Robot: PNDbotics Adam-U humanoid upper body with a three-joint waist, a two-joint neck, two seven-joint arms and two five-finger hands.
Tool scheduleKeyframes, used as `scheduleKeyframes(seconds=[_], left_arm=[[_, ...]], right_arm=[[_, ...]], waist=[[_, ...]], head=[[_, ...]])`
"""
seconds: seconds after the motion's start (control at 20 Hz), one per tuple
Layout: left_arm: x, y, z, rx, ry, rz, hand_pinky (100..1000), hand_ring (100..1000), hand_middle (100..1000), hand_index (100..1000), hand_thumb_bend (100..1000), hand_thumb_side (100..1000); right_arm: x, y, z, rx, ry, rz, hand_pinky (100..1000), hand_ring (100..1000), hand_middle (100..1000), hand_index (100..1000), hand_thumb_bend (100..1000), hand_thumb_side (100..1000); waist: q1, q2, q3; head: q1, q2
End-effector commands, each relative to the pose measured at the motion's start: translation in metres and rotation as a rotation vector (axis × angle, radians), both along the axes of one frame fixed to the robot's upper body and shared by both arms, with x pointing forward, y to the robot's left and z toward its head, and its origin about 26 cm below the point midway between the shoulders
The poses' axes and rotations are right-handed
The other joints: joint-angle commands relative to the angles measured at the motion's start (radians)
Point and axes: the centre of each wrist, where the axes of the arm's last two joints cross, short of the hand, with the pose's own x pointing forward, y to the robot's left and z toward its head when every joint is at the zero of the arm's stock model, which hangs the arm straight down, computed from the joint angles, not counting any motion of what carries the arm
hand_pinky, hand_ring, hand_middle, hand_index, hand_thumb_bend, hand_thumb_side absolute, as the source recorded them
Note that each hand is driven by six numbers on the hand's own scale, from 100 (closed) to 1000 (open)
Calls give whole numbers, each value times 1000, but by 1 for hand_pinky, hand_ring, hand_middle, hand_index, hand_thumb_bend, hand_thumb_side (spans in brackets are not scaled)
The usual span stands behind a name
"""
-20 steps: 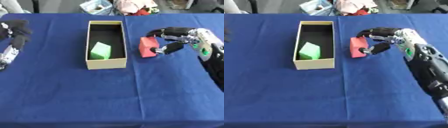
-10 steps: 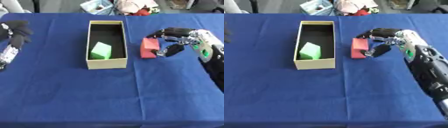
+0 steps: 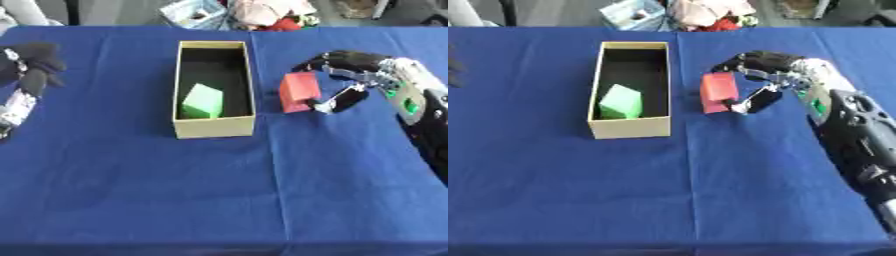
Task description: Pick up objects on the table and place them in the box.
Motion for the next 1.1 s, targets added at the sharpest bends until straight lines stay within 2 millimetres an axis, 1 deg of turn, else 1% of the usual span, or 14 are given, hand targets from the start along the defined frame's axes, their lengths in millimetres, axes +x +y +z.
scheduleKeyframes(seconds=[0.05,0.2,0.25,0.45,0.65,0.7,0.8,1.1], left_arm=[[-2,1,8,9,-26,-3,735,627,675,884,100,869],[-2,2,8,7,-28,-5,735,628,675,884,100,869],[-2,1,8,7,-29,-7,735,628,675,884,100,870],[-2,1,9,3,-34,-14,734,627,674,883,100,866],[-2,1,11,-6,-51,-31,734,627,674,883,100,861],[-1,0,12,-8,-55,-36,733,627,673,882,100,861],[-1,-1,13,-15,-68,-49,732,625,669,877,100,857],[3,-9,21,-51,-110,-114,729,623,667,874,100,863]], right_arm=[[0,-3,23,24,-68,9,778,833,446,943,100,297],[0,2,35,50,-100,28,780,831,441,942,104,226],[1,4,41,62,-112,33,780,831,440,941,103,216],[3,13,62,90,-148,51,781,827,439,938,144,158],[8,22,77,113,-171,49,781,824,435,935,147,154],[9,24,78,120,-171,45,781,825,433,934,123,146],[13,28,79,135,-163,38,781,826,432,934,105,139],[24,39,80,189,-145,8,781,829,425,931,100,112]], waist=[[1,-14,1],[0,-17,1],[-1,-18,2],[-5,-24,8],[-11,-30,24],[-12,-31,30],[-16,-32,44],[-27,-27,100]], head=[[-1,5],[-3,5],[-4,5],[-8,5],[-15,5],[-18,5],[-25,5],[-63,-2]])
